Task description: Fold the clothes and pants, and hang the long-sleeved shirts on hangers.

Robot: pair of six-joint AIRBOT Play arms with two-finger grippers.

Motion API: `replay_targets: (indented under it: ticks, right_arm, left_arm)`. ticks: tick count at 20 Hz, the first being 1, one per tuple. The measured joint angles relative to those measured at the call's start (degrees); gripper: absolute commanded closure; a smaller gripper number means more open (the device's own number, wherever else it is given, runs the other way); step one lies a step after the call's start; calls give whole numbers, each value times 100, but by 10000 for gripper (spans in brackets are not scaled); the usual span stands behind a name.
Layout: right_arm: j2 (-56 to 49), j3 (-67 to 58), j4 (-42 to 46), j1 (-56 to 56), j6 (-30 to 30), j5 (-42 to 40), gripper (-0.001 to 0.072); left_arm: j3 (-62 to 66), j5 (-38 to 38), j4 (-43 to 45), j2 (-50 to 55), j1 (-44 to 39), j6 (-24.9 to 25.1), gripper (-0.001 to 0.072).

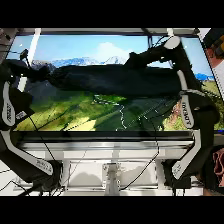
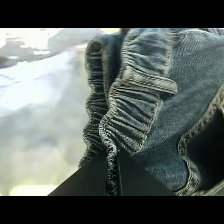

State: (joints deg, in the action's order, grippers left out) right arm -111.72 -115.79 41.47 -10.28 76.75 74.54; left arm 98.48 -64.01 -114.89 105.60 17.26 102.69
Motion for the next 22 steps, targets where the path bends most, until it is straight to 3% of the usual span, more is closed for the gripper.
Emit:
replay_targets:
  ticks: [6, 9, 11, 15, 17, 22]
  right_arm:
    - [-726, 11, -636, -1276, 50, -955, 693]
    - [-1082, 11, -828, -1878, 382, -1587, 693]
    - [-1311, 15, -793, -2146, 1010, -2044, 693]
    - [-1637, 17, -142, -2361, 2983, -2625, 694]
    - [-1705, 15, 142, -2367, 3700, -2736, 694]
    - [-1613, 15, 501, -2181, 4527, -2778, 697]
  left_arm:
    - [0, -1215, 1119, -544, -146, 22, 683]
    - [0, -1508, 1298, -629, -262, 28, 682]
    - [0, -1572, 1370, -699, -376, 42, 682]
    - [0, -1416, 1381, -922, -723, 66, 681]
    - [0, -1241, 1320, -1045, -964, 68, 681]
    - [0, -741, 1071, -1174, -1661, 83, 682]
